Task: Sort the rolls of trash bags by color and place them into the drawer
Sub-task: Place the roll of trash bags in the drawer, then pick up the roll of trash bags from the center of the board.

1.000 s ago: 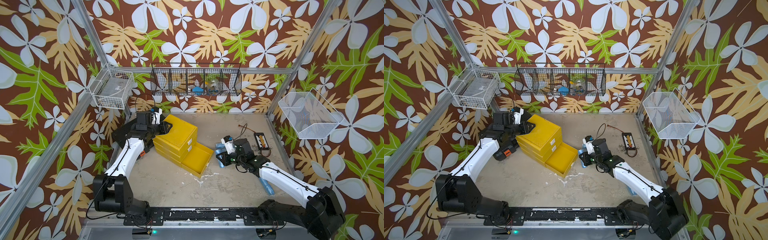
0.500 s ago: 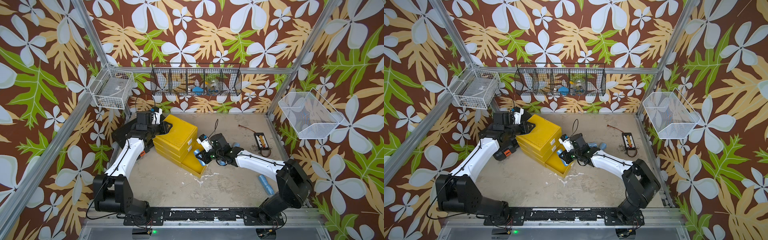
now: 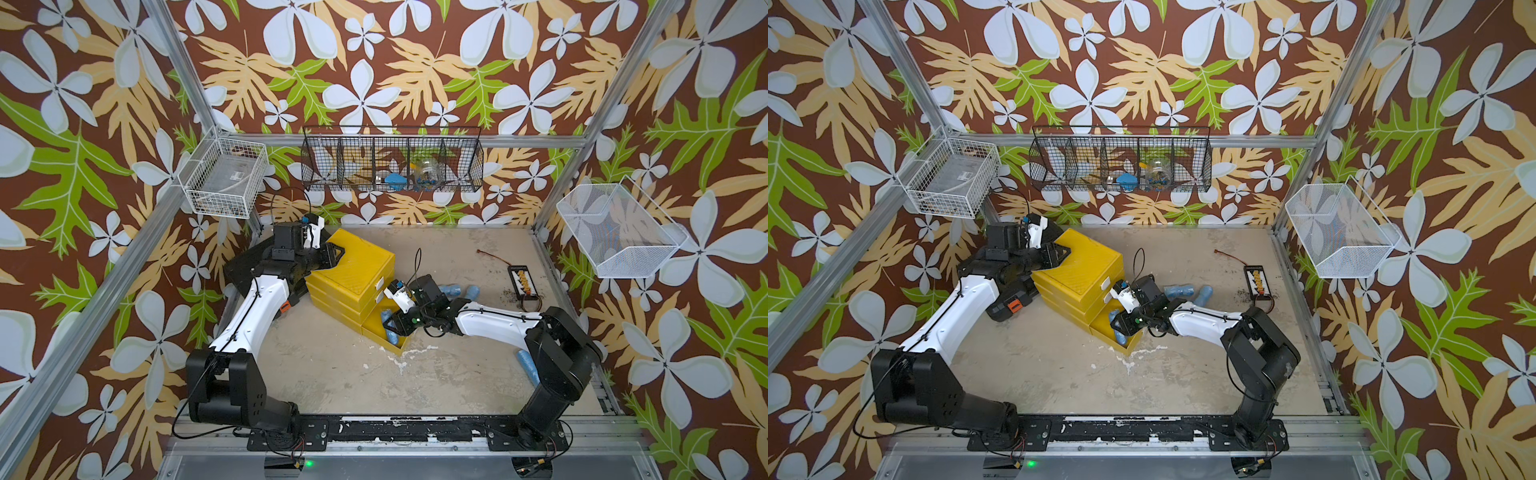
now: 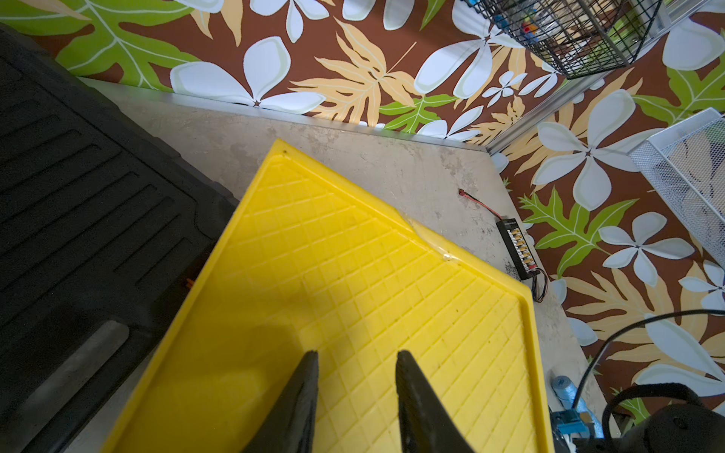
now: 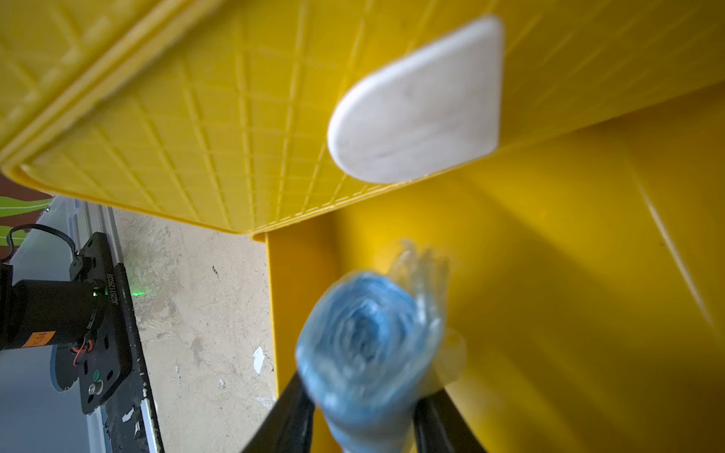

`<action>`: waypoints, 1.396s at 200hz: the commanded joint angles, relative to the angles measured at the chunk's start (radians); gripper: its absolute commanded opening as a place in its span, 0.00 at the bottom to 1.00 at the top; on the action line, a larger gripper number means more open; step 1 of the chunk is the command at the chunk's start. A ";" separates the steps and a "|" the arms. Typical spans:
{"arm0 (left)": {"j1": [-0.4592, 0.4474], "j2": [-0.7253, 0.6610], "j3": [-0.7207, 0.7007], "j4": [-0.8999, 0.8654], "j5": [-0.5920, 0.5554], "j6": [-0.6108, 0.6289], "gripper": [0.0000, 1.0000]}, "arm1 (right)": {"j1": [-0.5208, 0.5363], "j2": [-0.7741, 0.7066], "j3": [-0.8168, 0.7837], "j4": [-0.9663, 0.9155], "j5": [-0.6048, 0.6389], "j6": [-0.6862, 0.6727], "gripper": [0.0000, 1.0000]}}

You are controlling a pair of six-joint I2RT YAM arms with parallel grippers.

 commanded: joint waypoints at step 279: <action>0.002 0.007 0.012 -0.086 -0.026 0.008 0.37 | -0.620 -0.049 -0.109 -0.055 0.280 0.234 0.54</action>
